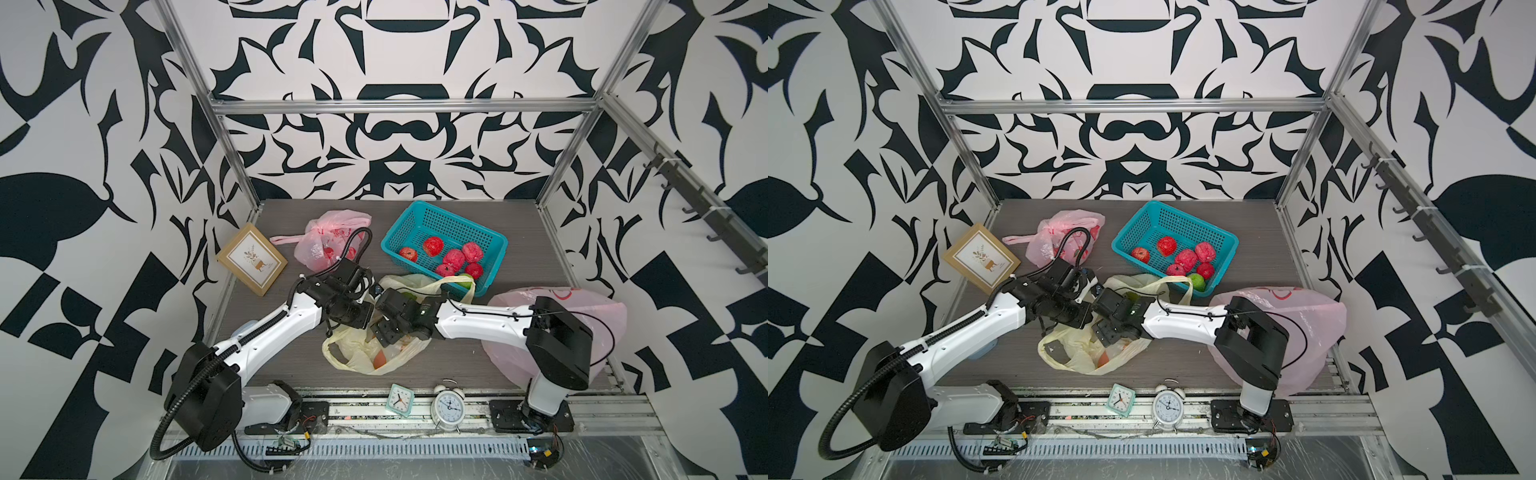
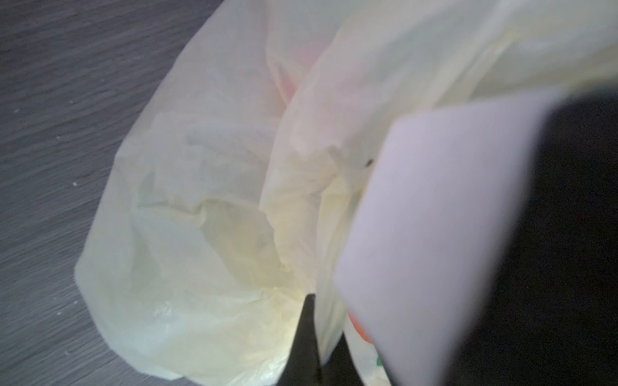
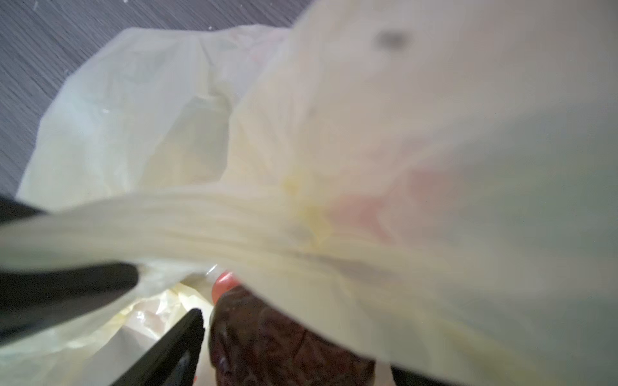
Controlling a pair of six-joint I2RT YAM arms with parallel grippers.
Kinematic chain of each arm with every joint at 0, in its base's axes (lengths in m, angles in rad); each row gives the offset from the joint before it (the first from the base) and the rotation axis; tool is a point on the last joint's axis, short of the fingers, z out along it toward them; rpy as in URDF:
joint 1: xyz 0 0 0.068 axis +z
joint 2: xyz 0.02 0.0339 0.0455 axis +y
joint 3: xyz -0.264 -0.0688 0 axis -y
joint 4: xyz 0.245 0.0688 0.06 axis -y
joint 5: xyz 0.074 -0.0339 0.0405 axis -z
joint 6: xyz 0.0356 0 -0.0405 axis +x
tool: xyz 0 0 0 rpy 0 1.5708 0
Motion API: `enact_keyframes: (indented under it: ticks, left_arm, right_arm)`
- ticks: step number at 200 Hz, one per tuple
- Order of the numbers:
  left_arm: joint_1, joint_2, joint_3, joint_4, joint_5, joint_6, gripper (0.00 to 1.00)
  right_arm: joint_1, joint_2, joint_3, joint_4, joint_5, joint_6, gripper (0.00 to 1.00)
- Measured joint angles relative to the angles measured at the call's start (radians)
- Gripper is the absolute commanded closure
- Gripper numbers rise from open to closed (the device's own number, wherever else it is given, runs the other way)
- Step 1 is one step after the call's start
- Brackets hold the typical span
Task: Untie the knot of a plastic bag & take out the apple
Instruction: Pick up the apple from the plastic bag.
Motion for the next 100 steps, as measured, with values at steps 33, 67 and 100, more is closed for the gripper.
enact_keyframes:
  ticks: [33, 67, 100]
  left_arm:
    - [0.008, 0.006, 0.000, -0.002, 0.006, 0.010, 0.98]
    - [0.021, 0.015, 0.000, -0.001, 0.020, 0.026, 0.98]
    - [0.038, 0.020, 0.000, 0.005, 0.024, 0.029, 0.98]
  right_arm:
    - [0.000, 0.012, 0.013, -0.026, 0.018, -0.005, 0.25]
    - [0.000, 0.021, 0.029, -0.049, 0.023, -0.008, 0.43]
    - [-0.005, 0.037, 0.056, -0.070, 0.002, -0.010, 0.48]
